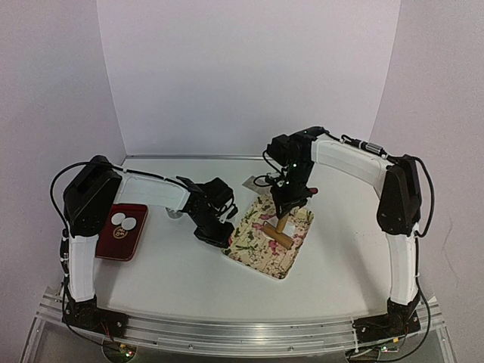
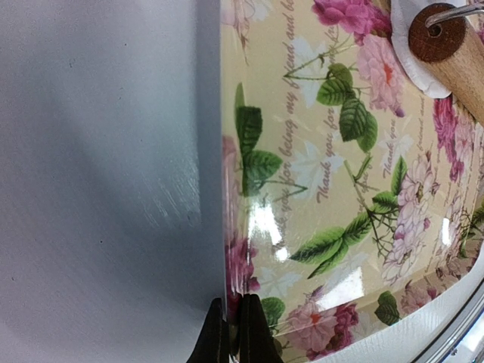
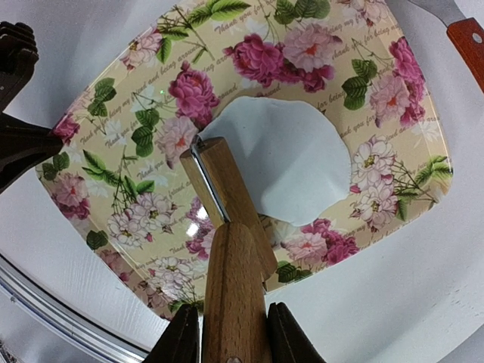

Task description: Roll out the dumpling wrappers from the dough

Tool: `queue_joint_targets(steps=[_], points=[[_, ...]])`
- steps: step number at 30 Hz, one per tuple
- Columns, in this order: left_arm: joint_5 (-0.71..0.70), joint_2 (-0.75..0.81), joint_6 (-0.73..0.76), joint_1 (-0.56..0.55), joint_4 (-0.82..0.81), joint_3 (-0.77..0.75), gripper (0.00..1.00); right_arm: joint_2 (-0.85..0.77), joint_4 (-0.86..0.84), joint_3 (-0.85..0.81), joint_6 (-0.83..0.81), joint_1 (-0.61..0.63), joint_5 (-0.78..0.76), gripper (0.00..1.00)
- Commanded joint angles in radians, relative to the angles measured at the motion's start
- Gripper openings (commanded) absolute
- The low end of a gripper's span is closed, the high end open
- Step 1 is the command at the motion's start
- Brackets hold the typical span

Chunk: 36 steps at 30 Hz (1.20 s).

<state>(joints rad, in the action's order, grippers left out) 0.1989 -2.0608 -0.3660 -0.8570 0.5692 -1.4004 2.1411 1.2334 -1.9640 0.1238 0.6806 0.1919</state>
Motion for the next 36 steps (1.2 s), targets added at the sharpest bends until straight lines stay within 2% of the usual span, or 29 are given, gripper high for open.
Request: queue_joint_targets(steps=[1, 36], points=[[-0.009, -0.06, 0.017, -0.008, 0.033, 0.001, 0.0, 0.138, 0.033, 0.055, -0.007, 0.056, 0.019, 0.0], [-0.018, -0.06, -0.003, -0.007, -0.003, 0.03, 0.0, 0.226, 0.042, 0.007, 0.039, 0.178, 0.071, 0.0]])
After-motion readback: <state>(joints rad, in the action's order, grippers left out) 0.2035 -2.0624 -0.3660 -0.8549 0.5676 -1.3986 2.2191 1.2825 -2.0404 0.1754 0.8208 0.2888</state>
